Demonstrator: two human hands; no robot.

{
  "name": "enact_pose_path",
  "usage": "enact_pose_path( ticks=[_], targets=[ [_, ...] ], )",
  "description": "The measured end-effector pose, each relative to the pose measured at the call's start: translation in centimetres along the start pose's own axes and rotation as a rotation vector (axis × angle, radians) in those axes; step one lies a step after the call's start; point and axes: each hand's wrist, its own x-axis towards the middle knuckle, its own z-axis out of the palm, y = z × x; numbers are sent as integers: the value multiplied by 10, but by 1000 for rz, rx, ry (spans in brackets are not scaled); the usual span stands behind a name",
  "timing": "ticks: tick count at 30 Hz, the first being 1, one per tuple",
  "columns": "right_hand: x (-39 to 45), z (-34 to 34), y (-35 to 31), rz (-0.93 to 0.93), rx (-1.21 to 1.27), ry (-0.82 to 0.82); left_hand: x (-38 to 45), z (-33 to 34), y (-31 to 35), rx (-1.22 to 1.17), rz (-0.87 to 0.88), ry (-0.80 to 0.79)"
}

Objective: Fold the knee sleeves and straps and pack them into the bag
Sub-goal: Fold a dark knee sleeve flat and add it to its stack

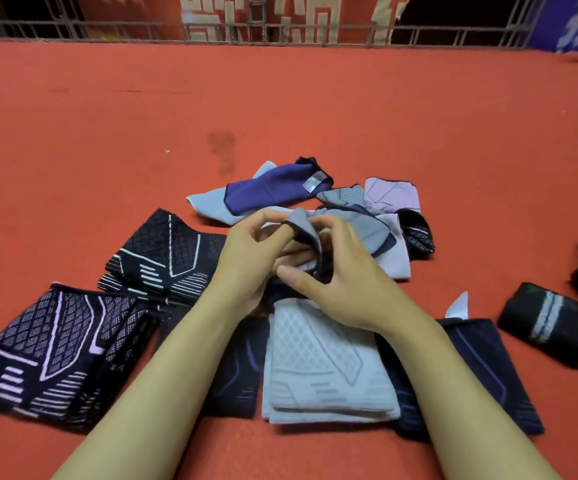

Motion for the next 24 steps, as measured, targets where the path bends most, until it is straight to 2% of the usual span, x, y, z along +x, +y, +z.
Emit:
enact_pose_path(
  ticks=[2, 5, 7, 10, 12, 15, 19, 22, 24],
  targets=[
    [4, 1, 8, -61, -31, 0, 1, -8, -4, 61, 64, -6],
    [10, -2, 14, -83, 46, 156, 2, -24, -4, 3, 60, -44],
    [12, -4, 14, -47, 106, 186, 2, -30, -1, -133, -27, -123],
    [13, -4, 14, 16, 159, 142, 1, -31, 0, -338, -186, -276],
    [11, -4, 11, 108, 441, 133, 1, -30, -3, -483, -259, -321],
    [8, -6, 0, 261, 981, 52, 0, -25, -4, -566, -309, -325],
    [4, -9, -13, 329, 1388, -110, 0, -20, 2, -466, -315, -369],
    [0, -14, -16, 269, 1497, -281, 2, -18, 0, -353, -291, -347],
    [-2, -16, -14, 143, 1315, -313, 2, -23, -2, -311, -232, -375]
  ],
)
